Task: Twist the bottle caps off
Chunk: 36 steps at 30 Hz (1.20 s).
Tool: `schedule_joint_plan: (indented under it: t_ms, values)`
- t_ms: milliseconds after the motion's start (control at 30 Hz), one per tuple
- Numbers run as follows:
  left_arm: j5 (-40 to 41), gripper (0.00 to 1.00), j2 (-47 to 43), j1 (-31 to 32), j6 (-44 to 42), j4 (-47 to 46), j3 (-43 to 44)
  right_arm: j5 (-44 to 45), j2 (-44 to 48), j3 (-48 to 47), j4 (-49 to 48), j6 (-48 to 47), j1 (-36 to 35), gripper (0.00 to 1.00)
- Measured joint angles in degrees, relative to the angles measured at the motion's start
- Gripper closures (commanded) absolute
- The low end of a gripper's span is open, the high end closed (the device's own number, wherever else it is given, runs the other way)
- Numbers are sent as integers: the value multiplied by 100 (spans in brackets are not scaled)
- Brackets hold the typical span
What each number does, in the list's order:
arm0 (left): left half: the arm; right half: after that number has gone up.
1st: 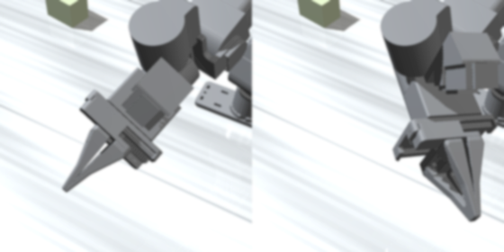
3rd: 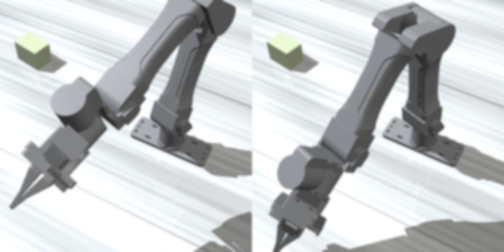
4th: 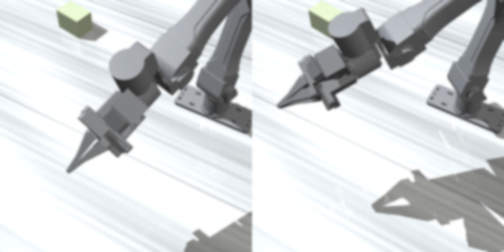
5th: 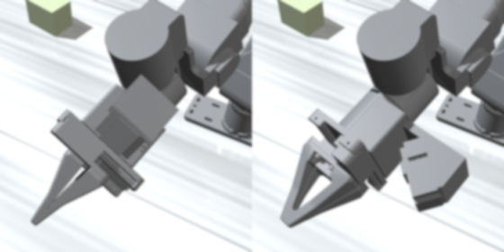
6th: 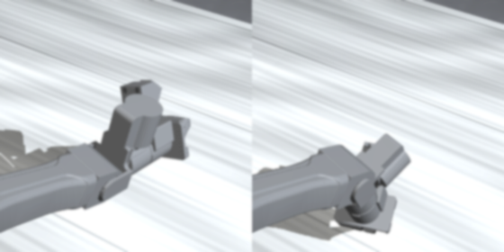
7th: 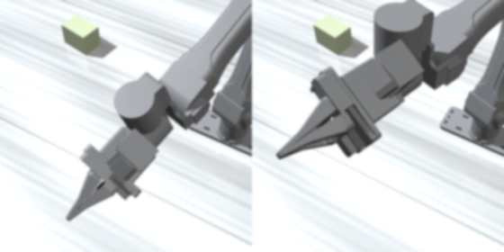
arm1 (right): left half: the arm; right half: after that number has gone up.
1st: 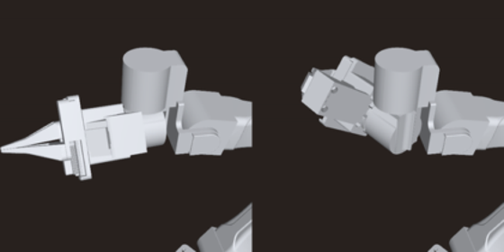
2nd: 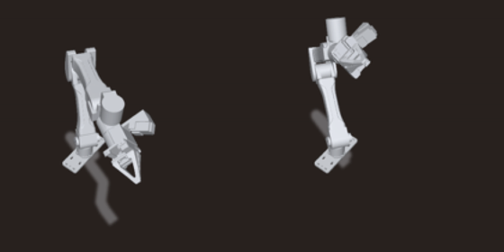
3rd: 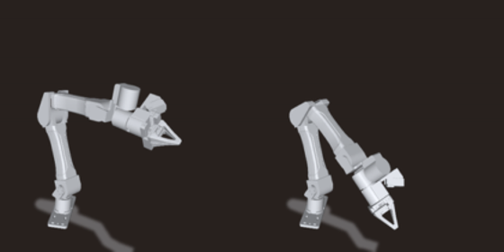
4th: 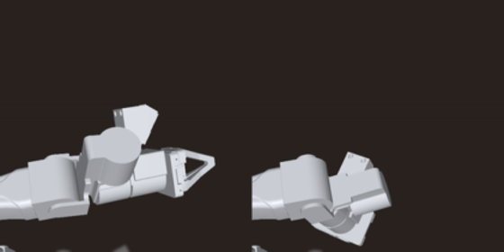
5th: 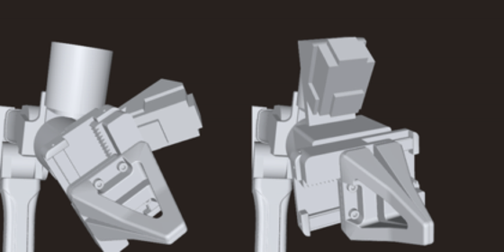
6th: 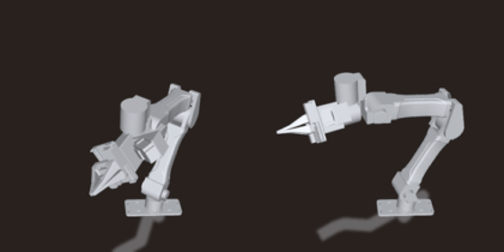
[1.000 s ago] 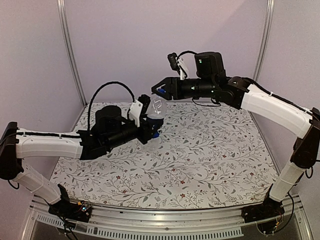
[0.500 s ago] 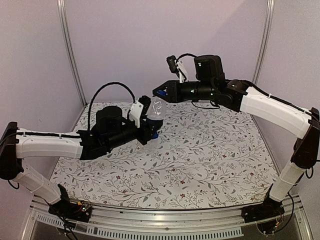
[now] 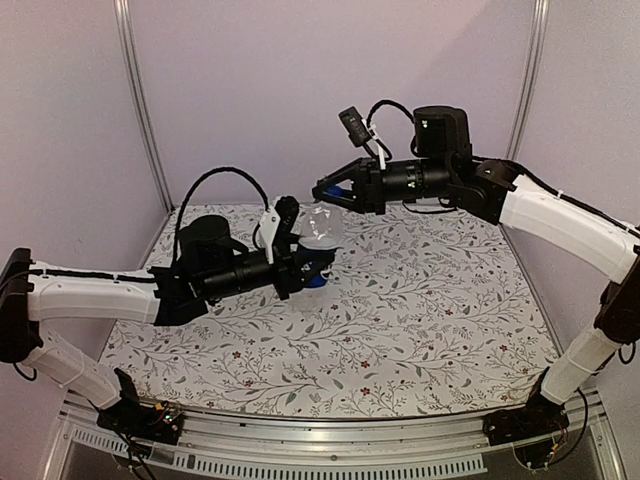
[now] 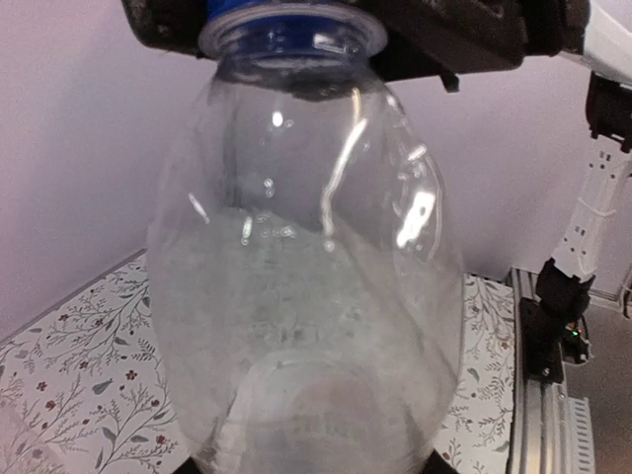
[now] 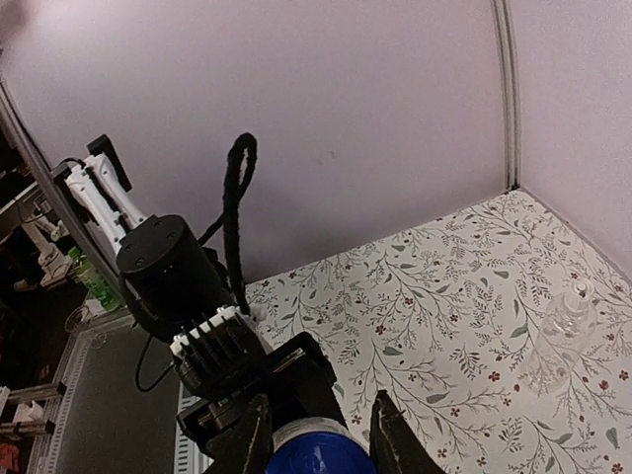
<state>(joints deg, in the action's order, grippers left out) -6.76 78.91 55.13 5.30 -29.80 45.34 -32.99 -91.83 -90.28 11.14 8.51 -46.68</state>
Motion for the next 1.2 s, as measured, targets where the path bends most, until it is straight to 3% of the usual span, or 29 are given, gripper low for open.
schedule_joint_plan:
  t_ms: [200,400,500,567,700,767,933,1200]
  values:
    - [-1364,66,-26,-2,138,-518,-116,-1797,81,7,-2,-772,251,83]
    - [-2072,66,-13,0,197,-708,-116,-2992,79,7,2,-1169,402,82]
    - [-2277,66,-2,0,225,-769,-116,-3307,68,4,2,-1294,442,78]
    - [-2328,67,17,0,247,-796,-116,-3397,52,0,15,-1331,459,65]
    - [-2116,67,28,2,214,-708,-101,-3213,37,-42,83,-1137,498,22]
    - [-1836,67,42,22,190,-503,-20,-2990,37,-66,46,-925,573,11]
    - [-999,67,129,33,175,-79,214,-2159,72,-48,-221,-212,688,6]
    - [-63,66,129,109,120,201,216,-275,317,-46,-258,619,466,8]
